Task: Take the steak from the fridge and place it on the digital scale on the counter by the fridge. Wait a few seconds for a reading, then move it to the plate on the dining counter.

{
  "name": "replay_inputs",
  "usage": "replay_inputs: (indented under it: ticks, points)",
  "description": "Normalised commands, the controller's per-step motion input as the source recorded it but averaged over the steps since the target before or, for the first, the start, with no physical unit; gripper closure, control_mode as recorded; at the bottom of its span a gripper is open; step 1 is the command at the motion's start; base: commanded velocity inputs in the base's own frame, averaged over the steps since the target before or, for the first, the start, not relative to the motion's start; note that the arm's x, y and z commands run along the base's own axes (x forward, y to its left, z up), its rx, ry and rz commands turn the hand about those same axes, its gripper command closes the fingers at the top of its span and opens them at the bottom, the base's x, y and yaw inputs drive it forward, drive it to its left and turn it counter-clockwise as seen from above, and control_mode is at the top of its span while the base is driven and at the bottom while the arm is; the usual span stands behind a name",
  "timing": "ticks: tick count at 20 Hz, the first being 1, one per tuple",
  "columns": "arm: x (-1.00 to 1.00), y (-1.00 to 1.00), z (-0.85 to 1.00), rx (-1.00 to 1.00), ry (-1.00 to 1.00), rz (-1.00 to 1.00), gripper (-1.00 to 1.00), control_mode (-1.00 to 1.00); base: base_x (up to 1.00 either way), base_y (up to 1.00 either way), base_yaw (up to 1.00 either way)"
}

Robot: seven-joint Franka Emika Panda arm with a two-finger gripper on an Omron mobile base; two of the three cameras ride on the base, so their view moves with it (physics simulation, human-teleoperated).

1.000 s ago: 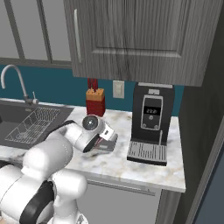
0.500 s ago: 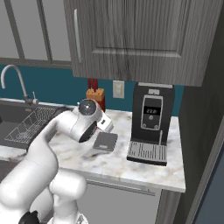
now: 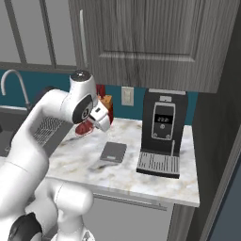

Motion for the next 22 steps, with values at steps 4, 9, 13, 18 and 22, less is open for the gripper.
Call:
replay_inputs:
  ticks: [4,9,13,18,22]
  points:
    - [-0.7,0.22,0.0,-0.01,0.1,0.0,1.0,-1.0,0.0,0.0,0.0]
    - [-0.3,0.07,0.0,-0.01,0.0,0.0,1.0,1.0,-0.49,0.16,-0.01]
    - [0.0,0.0,0.0,0.0,0.0,0.0,1.0,1.0,-0.98,0.63,-0.3]
    - [0.0,0.0,0.0,0.0,0.0,0.0,1.0,1.0,-0.8,0.5,-0.66]
    - [0.0,0.0,0.0,0.0,0.0,0.0,1.0,1.0,-0.62,0.22,-0.81]
